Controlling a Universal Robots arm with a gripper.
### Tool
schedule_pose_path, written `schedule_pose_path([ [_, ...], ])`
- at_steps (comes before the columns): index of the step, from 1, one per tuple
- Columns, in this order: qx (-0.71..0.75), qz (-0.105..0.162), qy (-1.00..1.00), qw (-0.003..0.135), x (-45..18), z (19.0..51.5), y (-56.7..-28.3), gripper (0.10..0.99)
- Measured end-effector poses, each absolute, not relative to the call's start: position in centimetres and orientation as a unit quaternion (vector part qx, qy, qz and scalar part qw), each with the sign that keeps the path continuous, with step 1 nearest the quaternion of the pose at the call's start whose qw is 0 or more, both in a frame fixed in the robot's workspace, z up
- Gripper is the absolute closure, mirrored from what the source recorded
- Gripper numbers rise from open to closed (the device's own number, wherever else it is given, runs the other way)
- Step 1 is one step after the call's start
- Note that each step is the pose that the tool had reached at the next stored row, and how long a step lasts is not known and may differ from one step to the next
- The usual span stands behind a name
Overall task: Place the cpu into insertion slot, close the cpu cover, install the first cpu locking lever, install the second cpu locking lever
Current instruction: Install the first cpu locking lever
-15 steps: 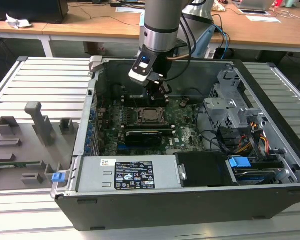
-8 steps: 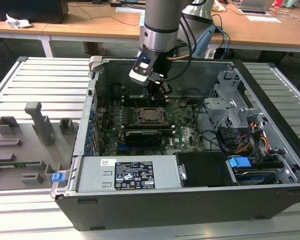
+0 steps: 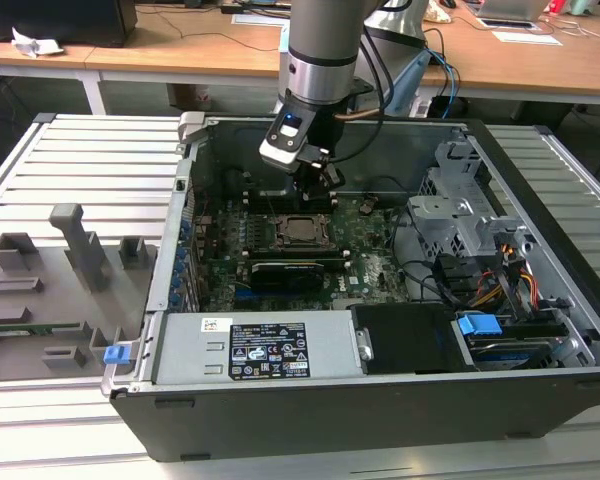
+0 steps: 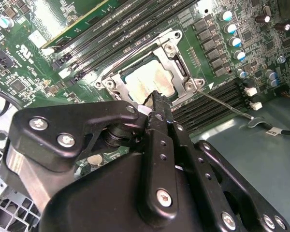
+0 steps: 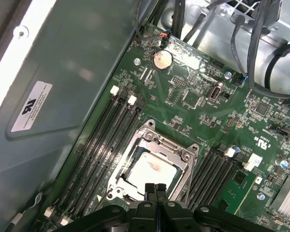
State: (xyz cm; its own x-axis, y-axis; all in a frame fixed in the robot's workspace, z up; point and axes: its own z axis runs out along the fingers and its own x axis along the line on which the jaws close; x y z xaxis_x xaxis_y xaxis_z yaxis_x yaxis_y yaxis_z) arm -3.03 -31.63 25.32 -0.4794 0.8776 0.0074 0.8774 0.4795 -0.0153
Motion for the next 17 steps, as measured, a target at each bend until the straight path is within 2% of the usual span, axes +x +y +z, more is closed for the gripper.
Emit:
schedule_pose_path([
  [17,-0.493,0.005,-0.87,0.007,-3.03,25.32,-31.63,0.98],
])
